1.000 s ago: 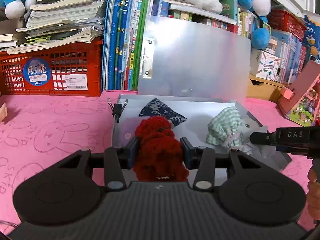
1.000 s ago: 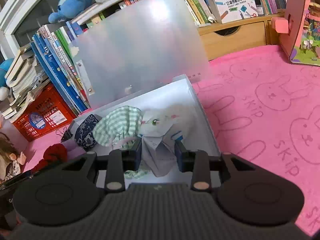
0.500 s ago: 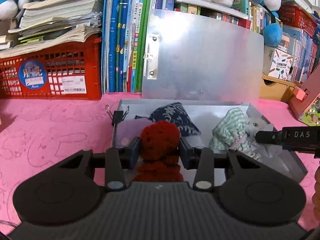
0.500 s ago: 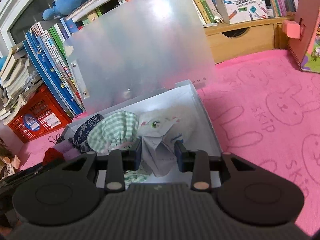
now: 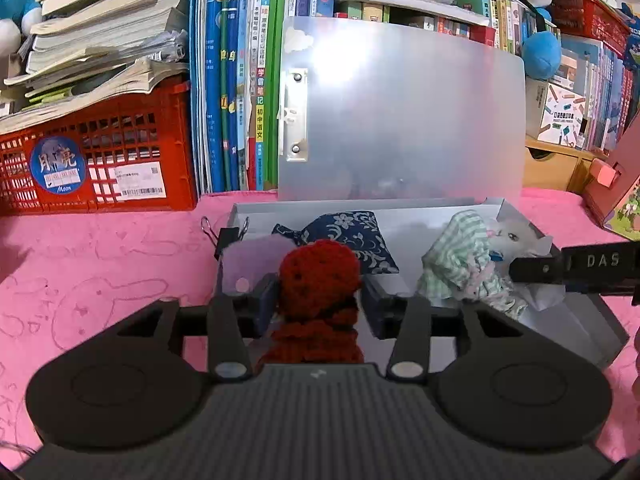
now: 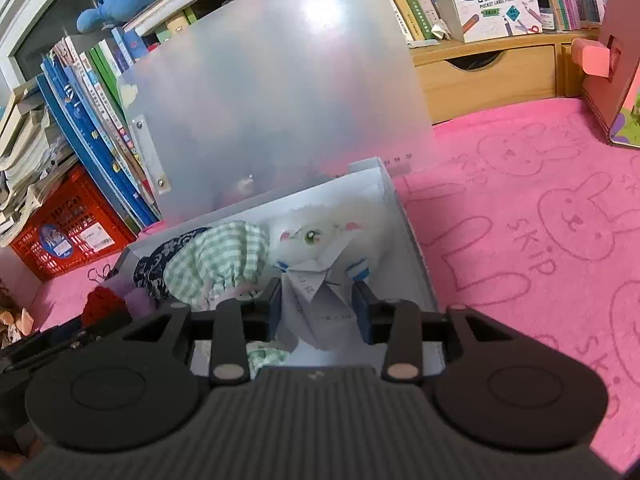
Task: Organize objects
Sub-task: 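Open the left tool to drop the red item while the right tool releases the grey cloth into the box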
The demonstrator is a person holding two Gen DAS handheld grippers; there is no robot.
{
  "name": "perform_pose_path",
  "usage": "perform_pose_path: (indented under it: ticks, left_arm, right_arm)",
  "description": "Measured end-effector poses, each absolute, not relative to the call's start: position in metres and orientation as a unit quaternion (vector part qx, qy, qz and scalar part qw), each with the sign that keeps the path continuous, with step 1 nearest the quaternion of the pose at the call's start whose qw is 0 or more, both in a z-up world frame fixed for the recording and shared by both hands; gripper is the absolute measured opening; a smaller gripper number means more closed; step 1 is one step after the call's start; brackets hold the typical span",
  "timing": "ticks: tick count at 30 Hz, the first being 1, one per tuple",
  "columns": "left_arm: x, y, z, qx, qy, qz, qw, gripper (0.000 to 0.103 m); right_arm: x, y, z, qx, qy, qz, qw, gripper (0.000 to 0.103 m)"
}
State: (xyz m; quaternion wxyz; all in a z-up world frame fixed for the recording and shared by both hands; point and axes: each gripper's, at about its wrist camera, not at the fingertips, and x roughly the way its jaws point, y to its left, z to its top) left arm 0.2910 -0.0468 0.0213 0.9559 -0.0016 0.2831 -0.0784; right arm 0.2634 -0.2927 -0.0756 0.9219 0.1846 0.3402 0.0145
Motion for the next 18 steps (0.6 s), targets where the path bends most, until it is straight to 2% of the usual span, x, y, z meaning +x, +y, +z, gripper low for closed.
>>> perform_pose_path:
  ticks: [2, 5, 18]
  left_arm:
    - [0.290, -0.046, 0.024, -0.007, 0.283, -0.078, 0.956, 0.069]
    - [0.284, -0.047, 0.030, -0.003, 0.274, -0.079, 0.958, 0.074]
    - [0.243, -0.045, 0.072, 0.013, 0.244, -0.109, 0.964, 0.080]
  right_arm:
    - [0.262, -0.293, -0.074, 0.187, 0.338, 0.017, 0.922, 0.065]
    - [0.258, -0.293, -0.068, 0.186, 0.335, 0.020, 0.923, 0.069]
    - [0.219, -0.280, -0.027, 0.156, 0.300, 0.043, 0.940, 0.074]
